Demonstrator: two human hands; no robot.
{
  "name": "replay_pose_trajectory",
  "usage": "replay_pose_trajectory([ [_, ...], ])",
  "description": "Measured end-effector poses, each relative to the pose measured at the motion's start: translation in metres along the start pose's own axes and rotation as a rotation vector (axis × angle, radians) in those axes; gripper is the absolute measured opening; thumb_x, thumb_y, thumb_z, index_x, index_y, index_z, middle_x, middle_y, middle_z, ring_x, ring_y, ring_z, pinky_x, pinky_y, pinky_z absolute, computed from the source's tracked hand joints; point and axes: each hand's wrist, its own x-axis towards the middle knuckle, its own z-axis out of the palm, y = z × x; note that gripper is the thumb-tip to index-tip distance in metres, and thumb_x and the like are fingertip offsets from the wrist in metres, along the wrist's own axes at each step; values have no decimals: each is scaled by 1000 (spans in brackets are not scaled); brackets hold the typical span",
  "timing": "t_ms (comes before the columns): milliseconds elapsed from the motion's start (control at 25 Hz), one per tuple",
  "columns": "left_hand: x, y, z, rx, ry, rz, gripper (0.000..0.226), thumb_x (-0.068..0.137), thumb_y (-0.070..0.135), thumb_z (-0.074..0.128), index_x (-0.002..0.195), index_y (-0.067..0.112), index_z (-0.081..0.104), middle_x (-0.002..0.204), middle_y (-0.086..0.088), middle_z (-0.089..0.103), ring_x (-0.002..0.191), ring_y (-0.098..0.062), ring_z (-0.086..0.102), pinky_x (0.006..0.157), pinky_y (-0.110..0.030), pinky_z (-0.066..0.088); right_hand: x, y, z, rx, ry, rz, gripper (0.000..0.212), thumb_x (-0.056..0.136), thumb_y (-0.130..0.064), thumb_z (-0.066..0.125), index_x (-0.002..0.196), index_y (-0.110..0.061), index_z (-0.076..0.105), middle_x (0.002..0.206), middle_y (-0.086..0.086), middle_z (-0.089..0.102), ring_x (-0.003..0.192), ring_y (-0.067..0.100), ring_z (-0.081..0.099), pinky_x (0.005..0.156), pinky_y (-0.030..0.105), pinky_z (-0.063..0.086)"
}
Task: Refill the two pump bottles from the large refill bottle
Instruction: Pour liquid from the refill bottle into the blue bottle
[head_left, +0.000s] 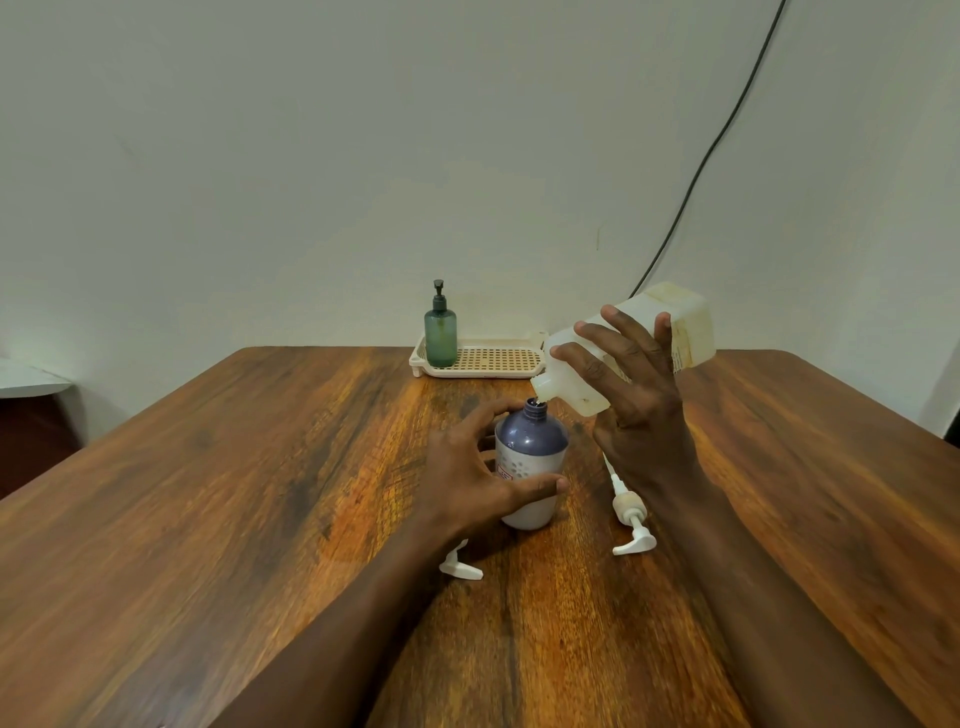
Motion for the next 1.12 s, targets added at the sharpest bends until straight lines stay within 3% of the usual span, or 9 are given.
replay_pose_trajectory([
  [400, 0, -2, 0, -17, 22, 8, 85, 61, 56, 95, 135, 33, 59, 122, 23, 67, 113, 5, 63, 83, -13, 56, -3, 1, 9, 64, 32, 19, 72, 67, 13, 86, 132, -8, 66, 138, 18, 62, 140, 39, 47, 129, 45, -1],
  [640, 3, 6, -4, -62, 103, 31, 82, 60, 58, 94, 131, 34, 61, 120, 19, 70, 110, 3, 67, 79, -15, 58, -10, -3, 11, 192, 28, 204, 81, 64, 5, 89, 138, -13, 59, 137, 11, 63, 135, 31, 53, 124, 62, 19],
  [720, 6, 7, -9, -57, 126, 41, 82, 60, 57, 95, 131, 29, 64, 121, 16, 72, 110, 1, 68, 79, -18, 60, -12, -6, 10, 261, 51, 320, 85, 65, -8, 95, 139, -17, 56, 134, 6, 63, 125, 20, 56, 121, 56, 33],
  [800, 9, 6, -14, -57, 146, 50, 84, 61, 54, 96, 133, 24, 64, 122, 14, 72, 109, -1, 69, 80, -24, 62, -14, -7, 10, 336, 40, 454, 89, 65, -27, 97, 142, -25, 53, 133, 0, 61, 115, 12, 55, 99, 33, 53],
  [880, 10, 5, -20, -64, 179, 53, 85, 60, 53, 97, 134, 25, 64, 123, 13, 72, 109, -3, 70, 79, -25, 62, -15, -8, 11, 433, 21, 590, 93, 64, -38, 96, 144, -33, 50, 134, -10, 58, 115, 9, 54, 83, 18, 53],
  [960, 10, 6, -24, -85, 197, 54, 85, 60, 54, 97, 134, 28, 63, 122, 12, 72, 108, -5, 71, 79, -25, 62, -17, -7, 14, 544, -3, 688, 93, 63, -40, 96, 143, -34, 49, 135, -16, 55, 118, 10, 55, 83, 19, 56],
  [1120, 8, 6, -29, -84, 190, 61, 83, 62, 58, 94, 133, 32, 61, 123, 13, 72, 108, -5, 71, 78, -25, 63, -26, -5, 23, 771, -56, 792, 90, 66, -32, 96, 143, -30, 50, 138, -10, 59, 124, 12, 60, 90, 31, 60],
])
